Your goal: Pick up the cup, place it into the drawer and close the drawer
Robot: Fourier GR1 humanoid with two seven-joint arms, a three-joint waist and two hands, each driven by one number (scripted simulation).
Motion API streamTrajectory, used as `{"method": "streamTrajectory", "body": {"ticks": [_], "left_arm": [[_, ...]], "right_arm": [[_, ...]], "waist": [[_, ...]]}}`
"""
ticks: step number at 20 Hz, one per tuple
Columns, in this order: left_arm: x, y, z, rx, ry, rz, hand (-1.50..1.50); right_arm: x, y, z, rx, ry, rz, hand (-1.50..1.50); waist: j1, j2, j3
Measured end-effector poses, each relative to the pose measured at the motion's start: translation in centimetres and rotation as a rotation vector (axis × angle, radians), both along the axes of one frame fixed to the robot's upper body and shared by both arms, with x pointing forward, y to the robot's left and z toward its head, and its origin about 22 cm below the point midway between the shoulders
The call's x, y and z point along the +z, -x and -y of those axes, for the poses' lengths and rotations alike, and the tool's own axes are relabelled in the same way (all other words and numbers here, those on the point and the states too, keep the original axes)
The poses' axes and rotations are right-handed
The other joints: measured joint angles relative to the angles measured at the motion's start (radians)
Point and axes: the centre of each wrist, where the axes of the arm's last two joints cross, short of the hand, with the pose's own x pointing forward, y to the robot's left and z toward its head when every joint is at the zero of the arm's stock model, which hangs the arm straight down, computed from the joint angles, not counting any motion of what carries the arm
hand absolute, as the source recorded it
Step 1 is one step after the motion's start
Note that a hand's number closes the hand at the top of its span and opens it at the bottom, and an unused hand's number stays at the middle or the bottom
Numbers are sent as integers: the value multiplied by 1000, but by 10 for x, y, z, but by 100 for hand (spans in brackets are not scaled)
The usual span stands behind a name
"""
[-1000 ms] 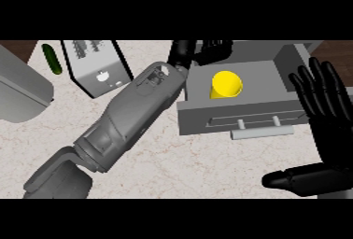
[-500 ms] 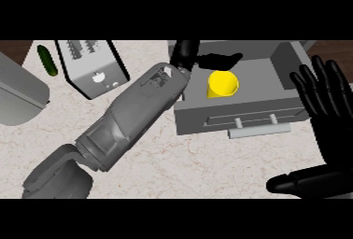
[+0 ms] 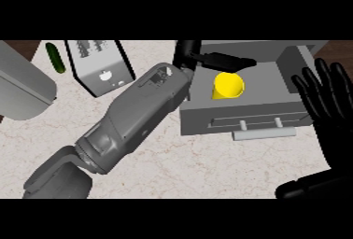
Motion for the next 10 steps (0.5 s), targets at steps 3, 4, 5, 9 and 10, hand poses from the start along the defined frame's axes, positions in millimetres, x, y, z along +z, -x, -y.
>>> {"method": "streamTrajectory", "body": {"ticks": [3,4,5,9,10], "left_arm": [[9,0,2,-16,67,-4,-150],[11,-1,0,-18,84,-8,-150],[11,-2,-5,-15,99,-11,-150],[13,-3,-25,-5,154,-19,-150],[9,-3,-32,5,168,-21,-150]], "right_arm": [[2,1,7,9,2,4,150],[3,3,12,12,12,7,150],[1,3,13,15,22,9,150],[8,11,17,42,124,17,150],[9,13,20,45,159,19,150]], "waist": [[22,-5,0],[32,-8,0],[41,-10,0],[70,-19,-1],[75,-20,-1]]}}
